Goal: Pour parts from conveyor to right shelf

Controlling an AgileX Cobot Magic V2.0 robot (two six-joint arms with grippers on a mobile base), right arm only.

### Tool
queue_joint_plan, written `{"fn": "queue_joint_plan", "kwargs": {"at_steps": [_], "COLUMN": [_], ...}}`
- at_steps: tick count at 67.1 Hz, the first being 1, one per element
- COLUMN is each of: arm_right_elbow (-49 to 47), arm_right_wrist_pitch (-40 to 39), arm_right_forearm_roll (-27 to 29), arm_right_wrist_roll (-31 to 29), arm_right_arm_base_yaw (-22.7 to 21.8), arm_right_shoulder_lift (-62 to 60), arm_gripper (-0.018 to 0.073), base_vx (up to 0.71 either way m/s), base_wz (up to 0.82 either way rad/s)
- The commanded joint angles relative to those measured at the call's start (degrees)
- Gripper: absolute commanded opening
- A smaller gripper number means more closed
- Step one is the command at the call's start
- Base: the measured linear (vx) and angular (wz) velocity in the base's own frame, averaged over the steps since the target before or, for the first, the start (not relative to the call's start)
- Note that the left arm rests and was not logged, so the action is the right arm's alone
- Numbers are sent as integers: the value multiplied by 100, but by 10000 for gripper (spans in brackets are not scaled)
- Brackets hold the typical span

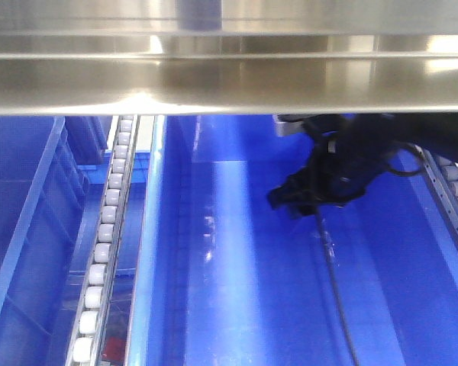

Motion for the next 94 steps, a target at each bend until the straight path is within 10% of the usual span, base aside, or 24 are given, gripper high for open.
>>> {"fn": "queue_joint_plan", "kwargs": {"at_steps": [1, 48, 67, 94], "arm_right_elbow": [-463, -755, -721, 1961], "arm_right_wrist_pitch": [112, 64, -265, -3182], "arm_right_forearm_roll": [-58, -110, -223, -167], "arm_right_wrist_roll": [191, 429, 167, 106], "arm_right_arm_base_yaw": [-3, -3, -3, -3], "arm_right_shoulder_lift": [135, 945, 551, -1719], "arm_gripper": [179, 582, 585, 586], "base_vx": [0, 0, 0, 0], "base_wz": [0, 0, 0, 0]}}
